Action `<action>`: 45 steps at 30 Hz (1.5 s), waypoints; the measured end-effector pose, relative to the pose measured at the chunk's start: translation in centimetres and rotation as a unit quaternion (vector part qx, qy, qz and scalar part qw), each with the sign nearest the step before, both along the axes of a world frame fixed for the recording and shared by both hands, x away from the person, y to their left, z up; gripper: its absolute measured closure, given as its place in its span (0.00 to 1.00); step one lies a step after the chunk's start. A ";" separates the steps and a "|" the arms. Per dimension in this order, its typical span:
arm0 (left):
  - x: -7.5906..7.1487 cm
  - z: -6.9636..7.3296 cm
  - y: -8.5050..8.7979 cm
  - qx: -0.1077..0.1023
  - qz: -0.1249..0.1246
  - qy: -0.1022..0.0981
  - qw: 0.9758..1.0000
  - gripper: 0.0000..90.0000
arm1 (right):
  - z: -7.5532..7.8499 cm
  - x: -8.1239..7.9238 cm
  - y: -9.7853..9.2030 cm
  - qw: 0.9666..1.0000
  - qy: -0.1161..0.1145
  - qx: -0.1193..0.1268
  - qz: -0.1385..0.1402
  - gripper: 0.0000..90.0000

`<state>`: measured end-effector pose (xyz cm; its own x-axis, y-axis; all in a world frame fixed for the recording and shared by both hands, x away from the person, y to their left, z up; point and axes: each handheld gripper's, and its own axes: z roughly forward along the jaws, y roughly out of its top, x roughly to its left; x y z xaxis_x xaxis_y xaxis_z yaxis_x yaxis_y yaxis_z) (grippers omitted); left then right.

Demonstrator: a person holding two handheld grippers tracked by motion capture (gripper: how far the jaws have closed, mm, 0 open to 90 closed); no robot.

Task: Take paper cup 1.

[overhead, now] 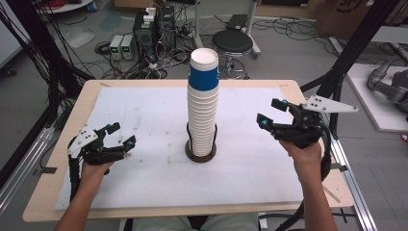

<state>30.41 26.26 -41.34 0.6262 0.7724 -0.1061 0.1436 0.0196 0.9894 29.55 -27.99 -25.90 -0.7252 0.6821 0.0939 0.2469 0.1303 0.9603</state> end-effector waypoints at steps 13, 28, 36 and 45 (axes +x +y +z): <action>-0.1 -0.1 0.2 -0.003 0.003 0.002 1.000 0.17 | 6.0 1.7 5.1 0.997 -0.052 -0.024 0.045 0.23; 0.0 -0.2 0.1 -0.002 -0.003 0.005 1.000 0.17 | 9.9 5.2 10.5 0.994 -0.028 -0.042 0.093 0.23; 0.0 -0.2 0.0 -0.004 -0.007 0.006 1.000 0.17 | 10.6 6.5 12.5 0.993 -0.009 -0.059 0.106 0.23; 0.0 -0.3 0.1 -0.007 -0.008 0.009 1.000 0.17 | 10.6 7.0 13.2 0.991 -0.004 -0.069 0.118 0.32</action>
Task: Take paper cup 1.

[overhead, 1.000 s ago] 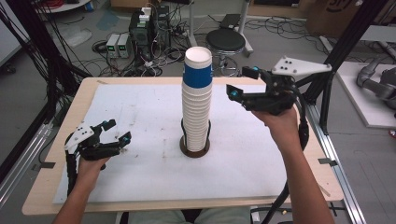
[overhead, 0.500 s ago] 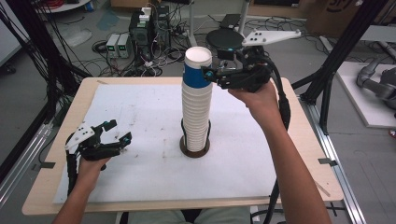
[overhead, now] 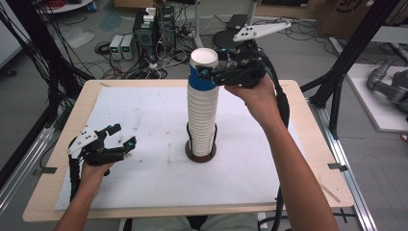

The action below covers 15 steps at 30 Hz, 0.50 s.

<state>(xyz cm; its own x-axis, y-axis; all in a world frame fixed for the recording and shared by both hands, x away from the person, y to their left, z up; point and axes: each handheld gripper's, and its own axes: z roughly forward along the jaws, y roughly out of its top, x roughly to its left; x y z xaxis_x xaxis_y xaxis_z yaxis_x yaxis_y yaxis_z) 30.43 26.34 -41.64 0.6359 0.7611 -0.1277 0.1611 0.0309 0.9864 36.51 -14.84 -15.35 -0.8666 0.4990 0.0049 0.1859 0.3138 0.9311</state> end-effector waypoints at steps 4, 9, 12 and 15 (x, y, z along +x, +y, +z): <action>0.0 0.0 -0.1 0.000 -0.003 0.000 1.000 0.17 | 0.4 0.0 -0.2 1.000 0.002 0.013 -0.001 0.33; 0.0 0.0 -0.2 0.002 -0.006 0.000 1.000 0.17 | 1.4 -0.3 -0.6 0.999 -0.007 0.035 -0.004 0.33; 0.0 0.0 -0.2 0.002 -0.006 0.001 1.000 0.17 | 2.2 -0.6 -0.9 0.999 -0.017 0.047 -0.008 0.33; 0.0 0.0 -0.2 0.001 -0.007 0.001 1.000 0.17 | 3.0 -0.8 -1.4 0.997 -0.025 0.067 -0.007 0.33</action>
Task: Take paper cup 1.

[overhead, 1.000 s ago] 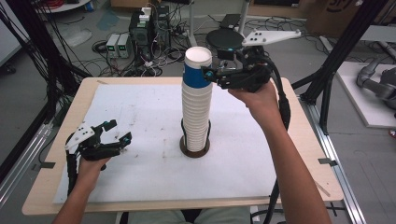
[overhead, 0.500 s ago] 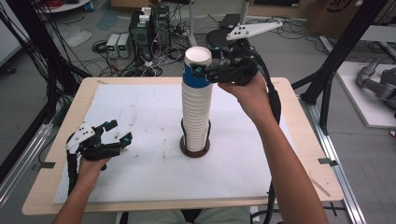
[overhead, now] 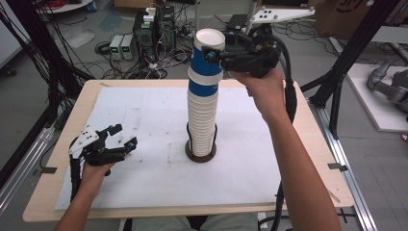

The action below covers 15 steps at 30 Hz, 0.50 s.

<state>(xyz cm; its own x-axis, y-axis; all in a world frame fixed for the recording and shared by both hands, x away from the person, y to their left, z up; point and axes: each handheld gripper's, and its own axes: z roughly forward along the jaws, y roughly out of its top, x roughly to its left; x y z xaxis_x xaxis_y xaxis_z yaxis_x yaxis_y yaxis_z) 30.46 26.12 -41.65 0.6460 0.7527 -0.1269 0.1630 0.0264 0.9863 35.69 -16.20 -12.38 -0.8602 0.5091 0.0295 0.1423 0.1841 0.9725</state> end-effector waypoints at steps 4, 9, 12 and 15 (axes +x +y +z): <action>0.0 0.0 0.0 0.001 -0.001 0.000 1.000 0.17 | 0.7 -0.3 -0.4 1.000 -0.010 0.009 -0.005 0.33; 0.0 0.0 0.0 0.000 -0.002 0.002 1.000 0.17 | 1.6 -0.8 -1.7 0.999 -0.023 0.029 -0.016 0.33; 0.0 0.0 -0.1 0.001 -0.003 0.002 1.000 0.17 | 1.9 -1.1 -2.7 0.998 -0.027 0.048 -0.017 0.33; 0.0 -0.1 -0.1 0.001 -0.003 0.002 1.000 0.17 | 2.1 -1.4 -3.8 0.997 -0.034 0.057 -0.024 0.33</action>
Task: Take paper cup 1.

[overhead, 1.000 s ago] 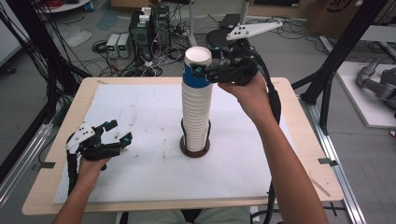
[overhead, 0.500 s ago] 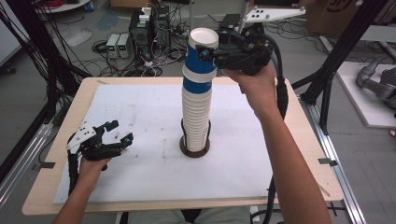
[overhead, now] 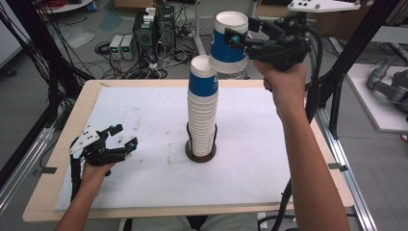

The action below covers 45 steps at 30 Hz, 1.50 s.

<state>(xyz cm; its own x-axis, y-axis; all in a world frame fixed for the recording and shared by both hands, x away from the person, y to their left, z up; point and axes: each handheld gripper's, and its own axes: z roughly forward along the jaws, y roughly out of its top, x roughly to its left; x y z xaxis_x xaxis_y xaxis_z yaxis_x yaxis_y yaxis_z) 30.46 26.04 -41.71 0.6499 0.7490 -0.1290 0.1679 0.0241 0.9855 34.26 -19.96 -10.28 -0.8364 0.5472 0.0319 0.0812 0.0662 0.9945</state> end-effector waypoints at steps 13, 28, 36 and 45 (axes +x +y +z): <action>0.0 0.0 -0.4 0.003 -0.009 0.001 1.000 0.17 | -3.0 -1.5 -5.6 0.999 0.011 -0.010 -0.052 0.34; -0.2 0.0 -1.8 0.007 -0.046 -0.002 0.999 0.17 | -11.6 -3.8 -9.3 0.994 0.058 -0.051 -0.076 0.35; -0.7 0.3 -3.3 0.011 -0.076 -0.008 0.997 0.17 | -16.8 -5.0 -8.6 0.994 0.062 -0.072 -0.057 0.35; -1.1 0.6 -4.3 0.015 -0.103 -0.018 0.994 0.17 | -21.3 -5.2 -6.8 0.994 0.069 -0.081 -0.032 0.35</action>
